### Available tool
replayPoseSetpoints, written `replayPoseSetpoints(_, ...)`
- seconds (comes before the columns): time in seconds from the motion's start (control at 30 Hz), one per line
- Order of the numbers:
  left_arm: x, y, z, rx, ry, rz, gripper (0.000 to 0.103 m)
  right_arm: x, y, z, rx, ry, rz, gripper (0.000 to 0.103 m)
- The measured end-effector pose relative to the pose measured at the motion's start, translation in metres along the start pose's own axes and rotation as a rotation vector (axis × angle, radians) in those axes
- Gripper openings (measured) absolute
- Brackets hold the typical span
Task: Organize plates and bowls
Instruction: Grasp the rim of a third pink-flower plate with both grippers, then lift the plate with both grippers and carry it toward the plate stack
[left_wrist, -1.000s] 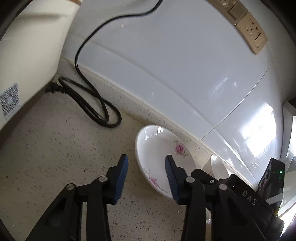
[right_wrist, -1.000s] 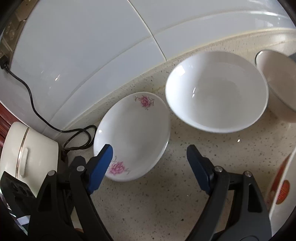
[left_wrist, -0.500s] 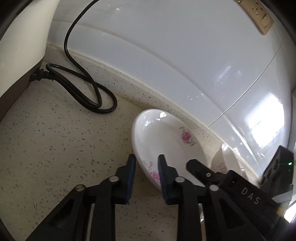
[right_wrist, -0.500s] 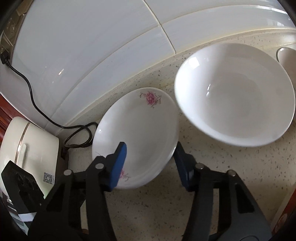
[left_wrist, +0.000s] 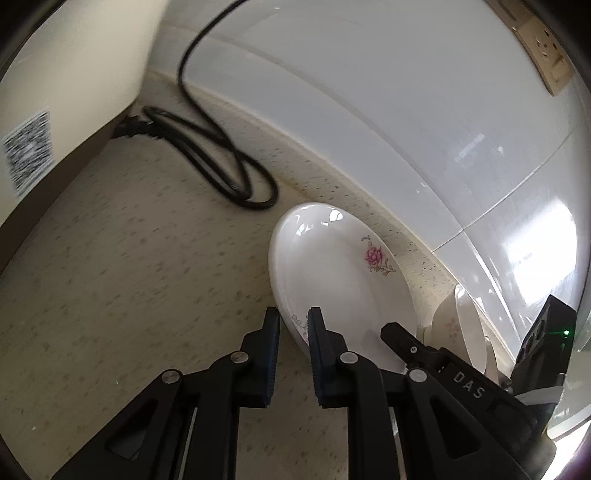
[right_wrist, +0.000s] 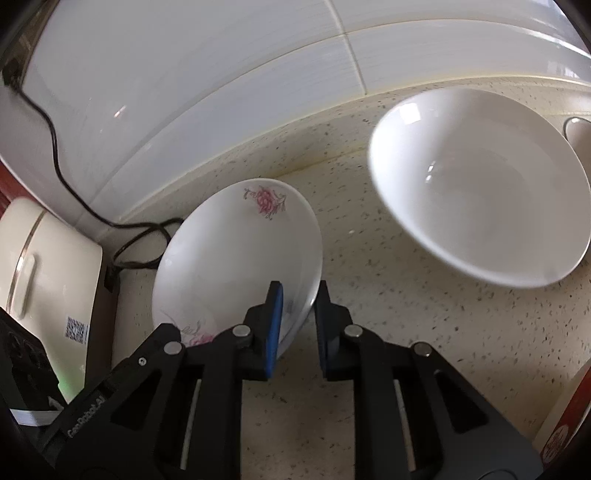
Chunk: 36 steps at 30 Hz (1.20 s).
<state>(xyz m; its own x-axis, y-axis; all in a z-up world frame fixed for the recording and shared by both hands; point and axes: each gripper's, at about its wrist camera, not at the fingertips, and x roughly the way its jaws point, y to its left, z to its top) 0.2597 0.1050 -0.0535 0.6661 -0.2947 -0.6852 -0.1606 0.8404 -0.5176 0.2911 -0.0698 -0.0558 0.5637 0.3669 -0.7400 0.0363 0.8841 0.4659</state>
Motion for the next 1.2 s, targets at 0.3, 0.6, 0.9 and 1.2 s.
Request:
replayPoseSetpoints(0.3, 0.002, 0.000, 0.000, -0.003, 0.007, 0.016, 0.020, -0.002, -0.008, 0.006, -0.040, 0.015, 0.042, 0.021)
replayPoseSetpoints(0.6, 0.006, 0.006, 0.004, -0.019, -0.039, -0.005, 0.029, 0.005, -0.002, 0.009, -0.077, 0.022, 0.059, 0.020)
replayPoseSetpoints(0.9, 0.005, 0.005, 0.003, -0.003, -0.030, 0.047, 0.017, 0.004, 0.006, 0.004, -0.143, 0.011, 0.032, 0.020)
replayPoseSetpoints(1.2, -0.012, 0.012, -0.004, -0.054, -0.004, 0.083, 0.015, 0.004, 0.012, 0.000, -0.177, 0.033, 0.038, 0.017)
